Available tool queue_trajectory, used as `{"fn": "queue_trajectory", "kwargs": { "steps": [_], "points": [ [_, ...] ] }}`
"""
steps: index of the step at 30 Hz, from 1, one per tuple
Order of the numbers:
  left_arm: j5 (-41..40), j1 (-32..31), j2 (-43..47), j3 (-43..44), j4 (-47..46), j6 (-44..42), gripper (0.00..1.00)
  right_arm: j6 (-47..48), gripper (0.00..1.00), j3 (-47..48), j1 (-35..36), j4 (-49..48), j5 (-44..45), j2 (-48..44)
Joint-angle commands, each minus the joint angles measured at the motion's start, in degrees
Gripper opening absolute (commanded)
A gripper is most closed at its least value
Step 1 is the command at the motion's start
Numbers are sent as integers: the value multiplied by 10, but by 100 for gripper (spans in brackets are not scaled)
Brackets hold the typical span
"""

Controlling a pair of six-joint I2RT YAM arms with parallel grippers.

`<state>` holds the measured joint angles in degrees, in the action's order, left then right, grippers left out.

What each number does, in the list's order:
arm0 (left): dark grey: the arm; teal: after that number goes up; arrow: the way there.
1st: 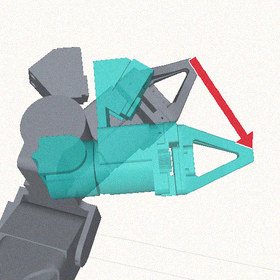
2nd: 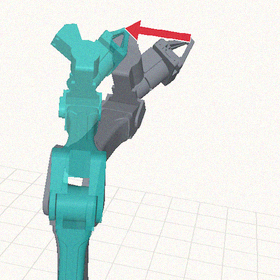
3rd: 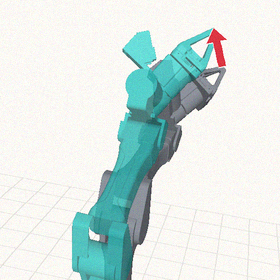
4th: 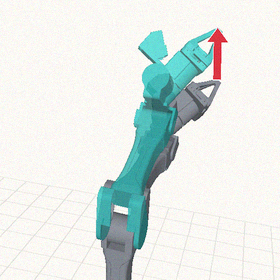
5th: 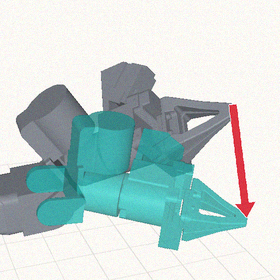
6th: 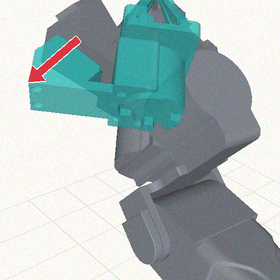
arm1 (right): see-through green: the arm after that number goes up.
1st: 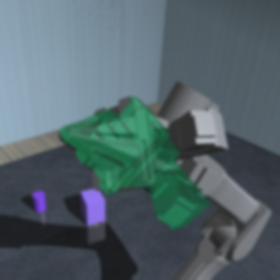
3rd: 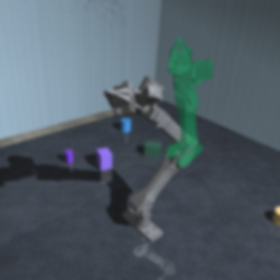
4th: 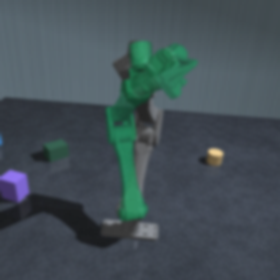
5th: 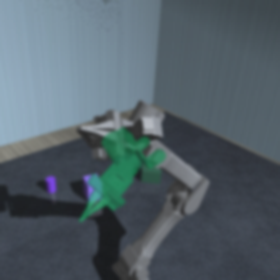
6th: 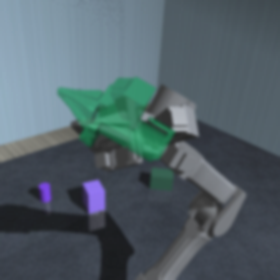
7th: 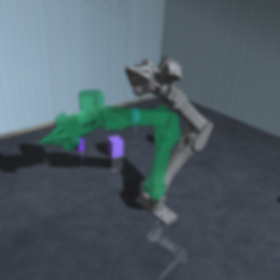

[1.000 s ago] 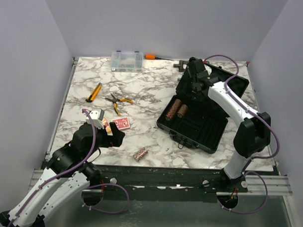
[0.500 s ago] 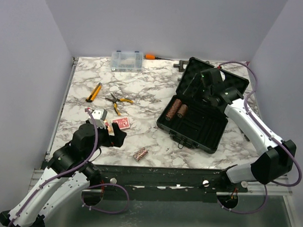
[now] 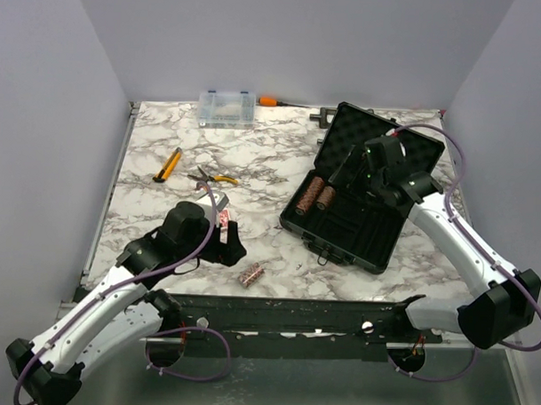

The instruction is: Pack up texas hold em set

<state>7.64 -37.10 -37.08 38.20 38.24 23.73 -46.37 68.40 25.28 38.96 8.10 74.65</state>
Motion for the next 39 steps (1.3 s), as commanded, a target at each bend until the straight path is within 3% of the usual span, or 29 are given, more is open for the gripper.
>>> {"fn": "queue_trajectory", "kwargs": {
  "steps": [1, 14, 39],
  "points": [
    [53, -12, -52, 17, -10, -8, 80, 7, 100, -35, -1, 15, -3, -53],
    [5, -108, -175, 12, -35, -11, 77, 10, 100, -54, -2, 28, -3, -84],
    [-23, -159, -365, 41, -49, -9, 51, 22, 100, -35, -2, 46, 1, -71]
  ]
}}
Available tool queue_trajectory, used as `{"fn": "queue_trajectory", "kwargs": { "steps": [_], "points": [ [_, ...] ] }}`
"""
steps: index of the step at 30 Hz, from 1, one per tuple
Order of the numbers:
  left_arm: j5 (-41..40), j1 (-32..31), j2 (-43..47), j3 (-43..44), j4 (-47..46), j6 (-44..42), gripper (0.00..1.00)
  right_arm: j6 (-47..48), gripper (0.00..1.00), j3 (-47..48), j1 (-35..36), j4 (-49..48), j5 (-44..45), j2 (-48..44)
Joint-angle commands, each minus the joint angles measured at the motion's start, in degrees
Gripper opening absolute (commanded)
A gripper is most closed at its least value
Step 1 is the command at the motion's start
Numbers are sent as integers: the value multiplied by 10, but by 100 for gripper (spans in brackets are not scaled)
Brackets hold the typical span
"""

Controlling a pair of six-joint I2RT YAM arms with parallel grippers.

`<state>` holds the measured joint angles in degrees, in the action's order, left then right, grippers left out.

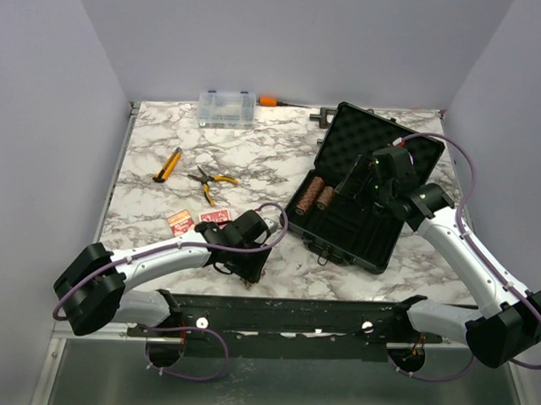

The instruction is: Pack up texas hold em set

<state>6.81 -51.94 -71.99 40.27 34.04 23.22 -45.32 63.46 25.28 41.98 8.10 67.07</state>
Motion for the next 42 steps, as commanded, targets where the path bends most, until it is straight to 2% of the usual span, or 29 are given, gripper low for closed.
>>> {"fn": "queue_trajectory", "kwargs": {
  "steps": [1, 27, 36, 42],
  "points": [
    [-17, -12, -19, 20, -7, -4, 50, 12, 100, 13, -1, 15, 2, 6],
    [-37, -26, -83, 37, 0, 22, 44, 16, 100, 0, -1, 0, -7, 19],
    [-47, -27, -114, 59, 9, 29, 45, 24, 100, 5, -2, 10, -3, 17],
    [-52, -27, -129, 55, 9, 34, 48, 27, 100, 14, -2, 16, -1, 17]
  ]
}}
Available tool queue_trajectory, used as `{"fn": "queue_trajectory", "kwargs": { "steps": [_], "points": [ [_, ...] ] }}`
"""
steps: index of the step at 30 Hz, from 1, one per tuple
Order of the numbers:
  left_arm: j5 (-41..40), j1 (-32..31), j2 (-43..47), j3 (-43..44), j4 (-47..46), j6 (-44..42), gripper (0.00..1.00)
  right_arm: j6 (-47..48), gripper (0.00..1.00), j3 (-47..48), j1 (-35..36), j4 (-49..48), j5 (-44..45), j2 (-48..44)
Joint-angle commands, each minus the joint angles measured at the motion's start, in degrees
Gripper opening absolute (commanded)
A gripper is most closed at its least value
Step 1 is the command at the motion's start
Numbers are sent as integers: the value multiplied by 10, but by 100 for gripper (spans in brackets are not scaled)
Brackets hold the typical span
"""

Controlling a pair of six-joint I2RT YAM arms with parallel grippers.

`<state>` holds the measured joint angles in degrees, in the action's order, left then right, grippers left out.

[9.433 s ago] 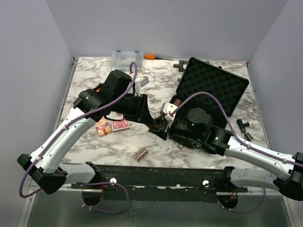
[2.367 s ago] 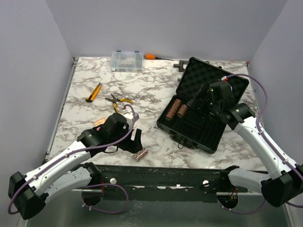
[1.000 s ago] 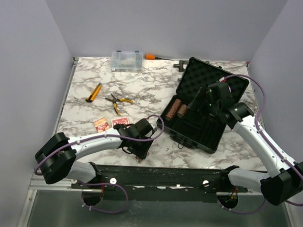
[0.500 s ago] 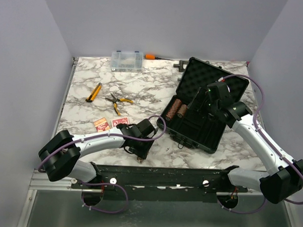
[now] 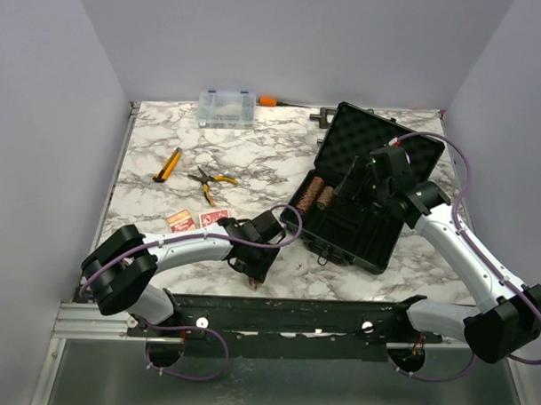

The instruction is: Pack up texas hold em set

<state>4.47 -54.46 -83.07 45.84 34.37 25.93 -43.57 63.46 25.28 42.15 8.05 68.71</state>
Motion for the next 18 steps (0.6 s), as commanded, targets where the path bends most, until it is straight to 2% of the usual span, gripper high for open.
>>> {"fn": "queue_trajectory", "kwargs": {
  "steps": [1, 5, 18],
  "points": [
    [-29, -2, -19, 0, 4, 8, 48, 9, 100, 15, -1, 16, 0, 0],
    [-30, -3, -17, -1, 3, 15, 44, 9, 100, 13, -1, 19, 1, -6],
    [-6, -4, 54, 33, 25, 30, 0, 8, 100, 17, -2, 32, -1, -30]
  ]
}}
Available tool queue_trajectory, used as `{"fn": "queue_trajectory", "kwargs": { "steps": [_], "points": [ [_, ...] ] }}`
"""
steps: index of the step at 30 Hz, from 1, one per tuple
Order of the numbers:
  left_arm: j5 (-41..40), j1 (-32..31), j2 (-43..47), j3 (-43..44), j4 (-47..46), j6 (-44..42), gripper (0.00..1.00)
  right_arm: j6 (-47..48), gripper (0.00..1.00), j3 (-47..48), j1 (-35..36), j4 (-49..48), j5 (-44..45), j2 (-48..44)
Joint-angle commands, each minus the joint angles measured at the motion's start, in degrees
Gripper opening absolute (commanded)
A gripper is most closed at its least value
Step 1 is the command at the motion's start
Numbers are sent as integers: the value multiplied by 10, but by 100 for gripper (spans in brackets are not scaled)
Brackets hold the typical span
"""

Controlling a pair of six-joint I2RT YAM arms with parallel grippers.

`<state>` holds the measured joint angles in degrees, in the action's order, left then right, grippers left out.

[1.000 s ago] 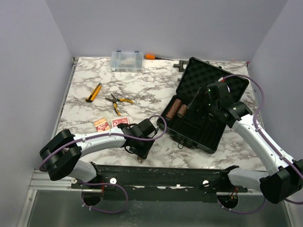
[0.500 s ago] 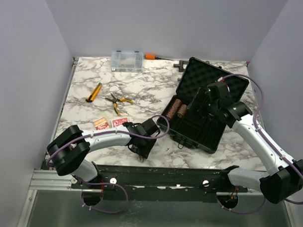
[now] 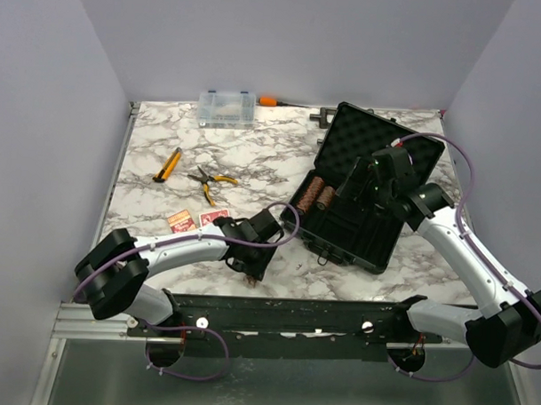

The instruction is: Pack up texas hold em set

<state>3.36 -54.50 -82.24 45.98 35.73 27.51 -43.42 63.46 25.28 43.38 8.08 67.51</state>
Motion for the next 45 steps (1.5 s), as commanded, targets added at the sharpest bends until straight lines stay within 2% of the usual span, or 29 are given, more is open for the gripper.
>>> {"fn": "queue_trajectory", "kwargs": {
  "steps": [1, 14, 23, 29, 34, 38, 41, 45],
  "points": [
    [7, -3, 55, 37, 14, 16, 0, 5, 100, 18, -2, 20, -3, -19],
    [65, 36, 184, 130, 17, 66, 0, -17, 100, 12, -2, -25, -77, -64],
    [132, 98, 249, 167, -39, 137, 0, -21, 100, -35, -2, -128, -284, -80],
    [183, 156, 260, 185, -76, 196, 0, -41, 100, -59, -2, -167, -322, -97],
    [224, 175, 256, 192, -125, 224, 0, -56, 98, -82, -2, -250, -442, -105],
    [259, 190, 257, 188, -184, 252, 0, -123, 96, -115, -1, -379, -554, -113],
    [285, 200, 253, 189, -223, 276, 0, -161, 95, -125, 1, -455, -588, -115],
    [302, 205, 241, 191, -262, 300, 0, -174, 91, -119, 7, -480, -602, -103]
  ]
}}
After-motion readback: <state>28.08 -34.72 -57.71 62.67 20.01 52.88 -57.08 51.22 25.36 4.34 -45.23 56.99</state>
